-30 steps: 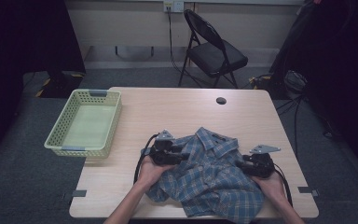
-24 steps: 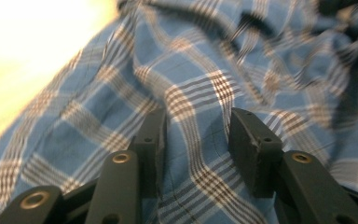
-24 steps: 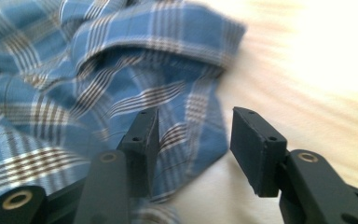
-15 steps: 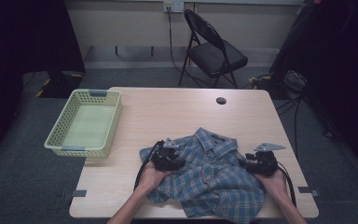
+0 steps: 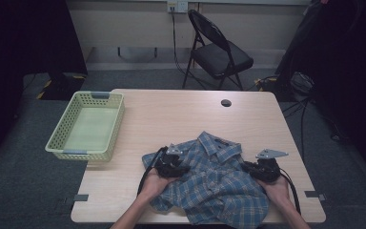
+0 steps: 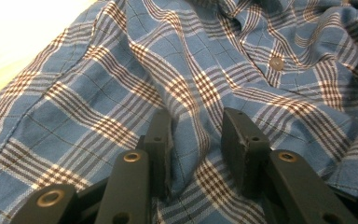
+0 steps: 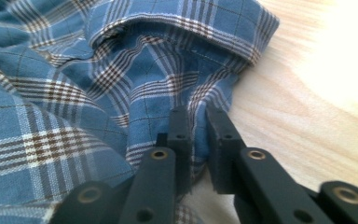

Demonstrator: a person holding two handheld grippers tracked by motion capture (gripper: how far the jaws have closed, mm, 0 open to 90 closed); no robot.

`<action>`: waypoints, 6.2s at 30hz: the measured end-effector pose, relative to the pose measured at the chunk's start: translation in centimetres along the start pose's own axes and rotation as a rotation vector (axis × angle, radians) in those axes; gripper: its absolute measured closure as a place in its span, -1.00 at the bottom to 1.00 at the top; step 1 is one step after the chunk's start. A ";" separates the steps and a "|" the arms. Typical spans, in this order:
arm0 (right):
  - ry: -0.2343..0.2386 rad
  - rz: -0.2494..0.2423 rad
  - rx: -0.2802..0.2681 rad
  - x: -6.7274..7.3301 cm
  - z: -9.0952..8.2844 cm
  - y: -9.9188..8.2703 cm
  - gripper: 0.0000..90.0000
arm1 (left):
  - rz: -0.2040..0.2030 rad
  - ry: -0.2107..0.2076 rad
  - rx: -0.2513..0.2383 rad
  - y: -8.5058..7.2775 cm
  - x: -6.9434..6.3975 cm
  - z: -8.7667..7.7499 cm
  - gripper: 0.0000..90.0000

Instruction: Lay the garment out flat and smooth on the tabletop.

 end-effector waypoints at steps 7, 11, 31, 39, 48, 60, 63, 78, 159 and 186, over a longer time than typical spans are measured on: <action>-0.049 -0.050 0.018 0.2 -0.3 0.3 0.85 | -0.006 0.024 -0.027 1.1 2.0 -1.8 0.14; -0.042 -0.043 0.019 0.2 -0.2 0.2 0.85 | -0.077 0.055 -0.128 2.6 4.6 -3.9 0.02; -0.013 0.000 0.014 0.0 -0.1 0.0 0.85 | -0.039 0.189 -0.017 0.6 8.2 -1.3 -0.07; -0.006 0.015 0.010 -0.1 -0.1 0.0 0.85 | 0.025 0.202 -0.048 0.4 7.1 -1.1 0.56; 0.018 0.044 0.019 -0.1 -0.4 -0.3 0.85 | 0.051 0.153 -0.058 -0.2 4.3 -0.9 0.87; 0.103 0.119 0.018 0.7 -2.3 -2.1 0.86 | 0.055 0.020 -0.026 -2.4 0.3 -2.3 0.87; 0.147 0.126 -0.006 1.4 -3.3 -2.1 0.86 | 0.091 0.012 -0.019 -3.0 0.0 -3.3 0.87; 0.192 0.113 -0.274 1.8 -12.0 2.0 0.87 | 0.096 -0.024 -0.299 1.6 -1.7 -10.6 0.88; -0.063 0.044 -0.343 -7.5 -9.4 19.9 -0.15 | 0.035 0.108 -0.440 17.5 5.4 -9.6 -0.22; 0.151 -0.002 -0.314 3.5 -11.6 5.8 -0.15 | 0.146 -0.097 -0.266 5.9 -5.9 -5.7 -0.36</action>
Point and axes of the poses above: each handheld gripper's, and its own axes: z roughly forward along the jaws, y roughly out of its top, x roughly to its left, the point moved 9 cm from there along z, roughly forward along the jaws
